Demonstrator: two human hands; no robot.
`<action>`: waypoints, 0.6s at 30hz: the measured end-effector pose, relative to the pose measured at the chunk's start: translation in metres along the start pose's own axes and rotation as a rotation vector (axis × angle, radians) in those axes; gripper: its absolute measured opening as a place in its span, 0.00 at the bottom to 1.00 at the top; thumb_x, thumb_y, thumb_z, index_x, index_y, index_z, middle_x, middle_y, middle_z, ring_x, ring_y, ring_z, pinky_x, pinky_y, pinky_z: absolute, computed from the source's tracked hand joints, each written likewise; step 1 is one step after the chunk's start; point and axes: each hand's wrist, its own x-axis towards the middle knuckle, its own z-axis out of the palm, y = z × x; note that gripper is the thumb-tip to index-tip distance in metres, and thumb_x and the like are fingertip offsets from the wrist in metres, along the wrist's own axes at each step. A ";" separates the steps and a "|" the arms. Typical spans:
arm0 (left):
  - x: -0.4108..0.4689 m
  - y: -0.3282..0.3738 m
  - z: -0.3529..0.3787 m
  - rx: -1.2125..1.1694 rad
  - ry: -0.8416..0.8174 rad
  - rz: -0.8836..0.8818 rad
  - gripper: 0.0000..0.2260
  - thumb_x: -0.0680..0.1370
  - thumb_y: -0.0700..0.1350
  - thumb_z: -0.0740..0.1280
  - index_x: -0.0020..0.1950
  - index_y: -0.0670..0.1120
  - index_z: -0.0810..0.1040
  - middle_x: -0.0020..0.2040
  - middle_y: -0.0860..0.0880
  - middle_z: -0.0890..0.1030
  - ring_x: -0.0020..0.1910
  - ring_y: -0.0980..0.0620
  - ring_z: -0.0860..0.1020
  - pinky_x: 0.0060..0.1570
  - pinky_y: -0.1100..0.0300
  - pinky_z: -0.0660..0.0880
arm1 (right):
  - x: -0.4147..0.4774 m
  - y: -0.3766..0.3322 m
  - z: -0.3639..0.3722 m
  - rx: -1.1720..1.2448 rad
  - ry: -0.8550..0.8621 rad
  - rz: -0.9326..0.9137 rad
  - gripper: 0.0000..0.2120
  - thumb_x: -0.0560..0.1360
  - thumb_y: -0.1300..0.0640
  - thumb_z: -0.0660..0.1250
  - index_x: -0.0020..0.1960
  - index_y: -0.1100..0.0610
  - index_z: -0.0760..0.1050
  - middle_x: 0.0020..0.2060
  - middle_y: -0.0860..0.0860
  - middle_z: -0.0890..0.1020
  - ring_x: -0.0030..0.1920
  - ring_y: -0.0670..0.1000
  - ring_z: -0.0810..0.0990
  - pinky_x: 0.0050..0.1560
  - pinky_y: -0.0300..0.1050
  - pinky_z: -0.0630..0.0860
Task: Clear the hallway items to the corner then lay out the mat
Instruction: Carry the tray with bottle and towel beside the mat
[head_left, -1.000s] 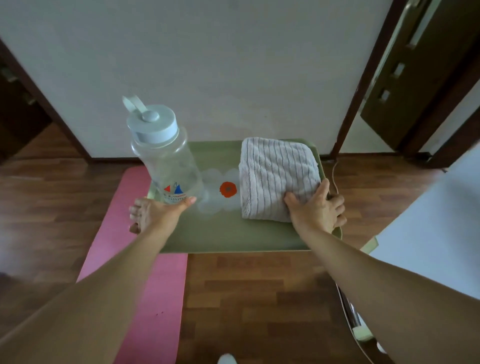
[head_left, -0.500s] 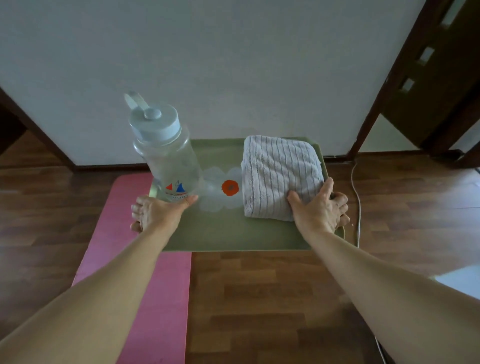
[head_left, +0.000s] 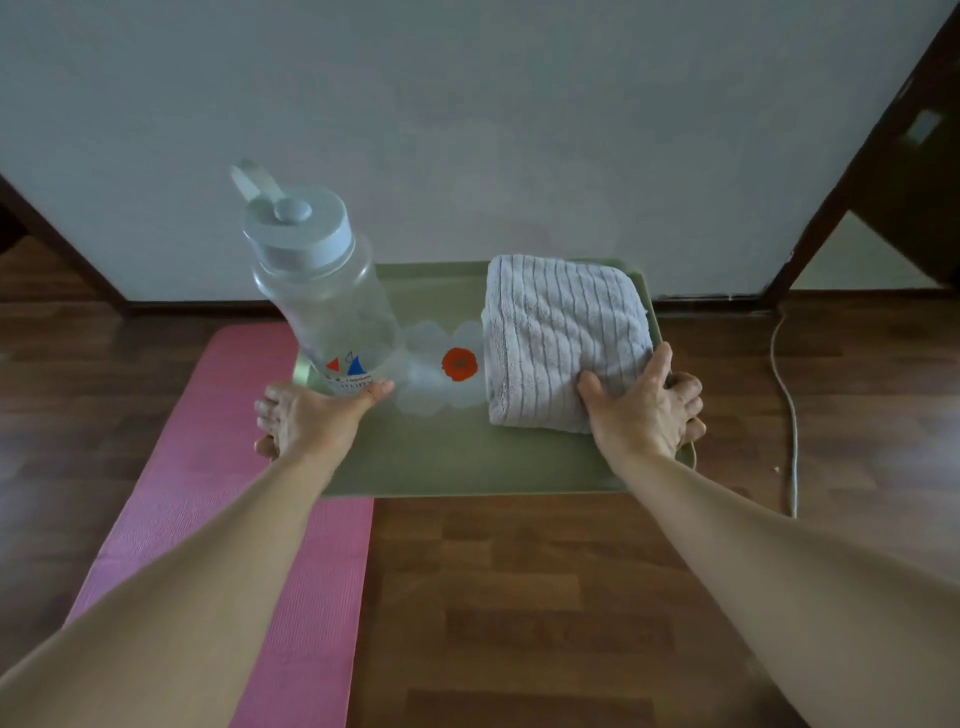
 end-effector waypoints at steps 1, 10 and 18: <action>0.008 -0.011 0.015 -0.014 0.003 0.006 0.65 0.56 0.70 0.72 0.75 0.36 0.41 0.77 0.37 0.47 0.76 0.40 0.47 0.71 0.43 0.46 | 0.004 0.009 0.018 0.002 0.005 -0.005 0.44 0.65 0.34 0.66 0.73 0.48 0.50 0.66 0.60 0.61 0.66 0.61 0.60 0.67 0.57 0.56; 0.065 -0.129 0.158 -0.019 0.014 0.012 0.64 0.56 0.69 0.74 0.75 0.35 0.44 0.76 0.36 0.50 0.75 0.38 0.50 0.71 0.42 0.49 | 0.018 0.116 0.181 0.013 -0.004 0.018 0.44 0.65 0.35 0.65 0.74 0.48 0.50 0.66 0.60 0.61 0.66 0.61 0.60 0.68 0.58 0.56; 0.089 -0.221 0.255 0.025 -0.027 0.007 0.64 0.57 0.69 0.73 0.75 0.35 0.44 0.76 0.36 0.48 0.76 0.38 0.48 0.71 0.41 0.48 | 0.015 0.202 0.285 0.010 -0.009 0.043 0.44 0.65 0.35 0.66 0.73 0.48 0.50 0.67 0.60 0.60 0.67 0.62 0.60 0.69 0.58 0.56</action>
